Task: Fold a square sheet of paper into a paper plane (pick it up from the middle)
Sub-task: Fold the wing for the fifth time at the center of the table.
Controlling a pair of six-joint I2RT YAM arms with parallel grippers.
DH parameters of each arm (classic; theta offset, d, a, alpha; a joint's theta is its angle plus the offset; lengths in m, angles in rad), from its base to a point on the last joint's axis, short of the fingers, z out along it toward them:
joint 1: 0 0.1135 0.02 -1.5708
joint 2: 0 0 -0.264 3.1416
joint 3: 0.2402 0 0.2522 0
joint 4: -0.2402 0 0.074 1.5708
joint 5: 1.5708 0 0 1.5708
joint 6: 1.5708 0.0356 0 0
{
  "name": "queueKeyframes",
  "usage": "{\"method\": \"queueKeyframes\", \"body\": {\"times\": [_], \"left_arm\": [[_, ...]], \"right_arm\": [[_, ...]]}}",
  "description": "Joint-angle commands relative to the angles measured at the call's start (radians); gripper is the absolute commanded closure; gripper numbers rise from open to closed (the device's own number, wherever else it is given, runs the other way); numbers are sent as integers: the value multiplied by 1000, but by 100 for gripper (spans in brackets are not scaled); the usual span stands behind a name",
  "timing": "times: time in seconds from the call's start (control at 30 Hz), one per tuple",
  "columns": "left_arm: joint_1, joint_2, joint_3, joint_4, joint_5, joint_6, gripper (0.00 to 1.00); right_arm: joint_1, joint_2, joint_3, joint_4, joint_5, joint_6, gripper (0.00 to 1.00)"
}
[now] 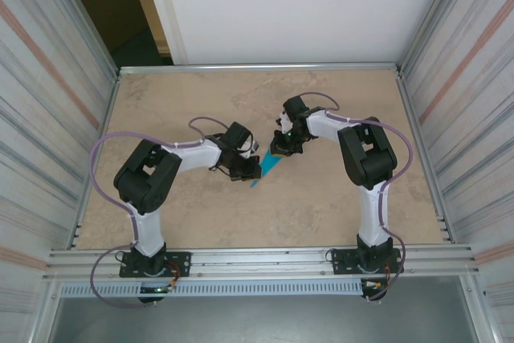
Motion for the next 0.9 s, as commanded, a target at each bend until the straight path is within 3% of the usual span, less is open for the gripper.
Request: {"method": "queueKeyframes", "body": {"times": [0.0, 0.63, 0.87], "left_arm": [[-11, -34, -45, -128, -14, 14, 93], [-24, -203, -172, -244, -72, 50, 94], [-24, -313, -108, -62, -39, 6, 92]], "right_arm": [[-4, 107, -35, -78, 144, -32, 87], [10, 115, -14, -111, 142, -37, 87], [45, 35, -63, -81, 86, 18, 87]]}}
